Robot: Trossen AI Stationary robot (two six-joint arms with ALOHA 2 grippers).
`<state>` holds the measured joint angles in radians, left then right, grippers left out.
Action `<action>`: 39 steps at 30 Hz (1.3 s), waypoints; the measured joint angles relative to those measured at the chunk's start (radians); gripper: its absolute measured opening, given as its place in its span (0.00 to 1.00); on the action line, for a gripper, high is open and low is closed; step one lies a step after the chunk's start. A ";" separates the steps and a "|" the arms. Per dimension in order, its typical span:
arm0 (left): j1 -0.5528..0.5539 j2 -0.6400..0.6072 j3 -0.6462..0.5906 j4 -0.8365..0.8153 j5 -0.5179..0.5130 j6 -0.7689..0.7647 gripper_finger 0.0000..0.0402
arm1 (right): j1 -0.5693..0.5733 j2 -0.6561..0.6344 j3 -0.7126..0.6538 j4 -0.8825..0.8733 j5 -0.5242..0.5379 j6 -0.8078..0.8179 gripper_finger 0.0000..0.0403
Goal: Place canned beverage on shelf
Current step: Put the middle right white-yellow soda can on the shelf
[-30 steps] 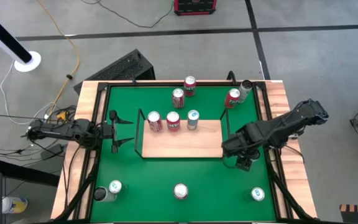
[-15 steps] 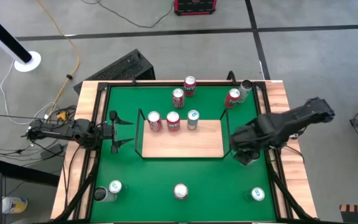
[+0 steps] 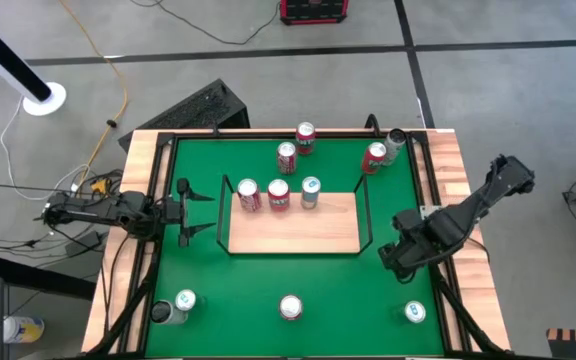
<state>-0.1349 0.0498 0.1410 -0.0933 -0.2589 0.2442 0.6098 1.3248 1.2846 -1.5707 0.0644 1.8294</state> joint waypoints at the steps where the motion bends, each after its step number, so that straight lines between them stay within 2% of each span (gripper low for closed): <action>1: 0.000 0.000 0.000 0.000 0.008 -0.002 0.76 | -0.002 0.007 0.000 0.000 -0.009 -0.002 0.91; 7: 0.000 0.000 0.000 -0.001 0.056 -0.004 0.76 | -0.004 0.018 -0.016 0.001 -0.029 -0.004 0.91; 11: 0.000 0.000 0.000 -0.012 0.060 -0.012 0.76 | 0.004 0.000 -0.103 0.000 -0.114 -0.005 0.91; 14: 0.000 0.000 0.000 -0.015 0.060 -0.012 0.76 | 0.026 -0.036 -0.162 -0.001 -0.116 0.020 0.90; 21: 0.000 0.000 0.000 -0.011 0.060 -0.012 0.76 | 0.045 -0.088 -0.174 0.028 -0.079 0.029 0.90; 27: 0.000 0.000 0.000 -0.007 0.059 -0.012 0.76 | 0.042 -0.094 -0.174 0.036 0.020 0.068 0.90; 33: 0.000 0.000 0.000 -0.007 0.059 -0.012 0.76 | 0.042 -0.094 -0.174 0.054 0.056 0.100 0.90; 39: 0.000 0.000 0.000 -0.007 0.057 -0.009 0.76 | 0.027 -0.094 -0.182 0.095 0.082 0.037 0.90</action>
<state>-0.1349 0.0498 0.1410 -0.1005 -0.2020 0.2348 0.6370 1.2312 1.1029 -1.4762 0.1464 1.8662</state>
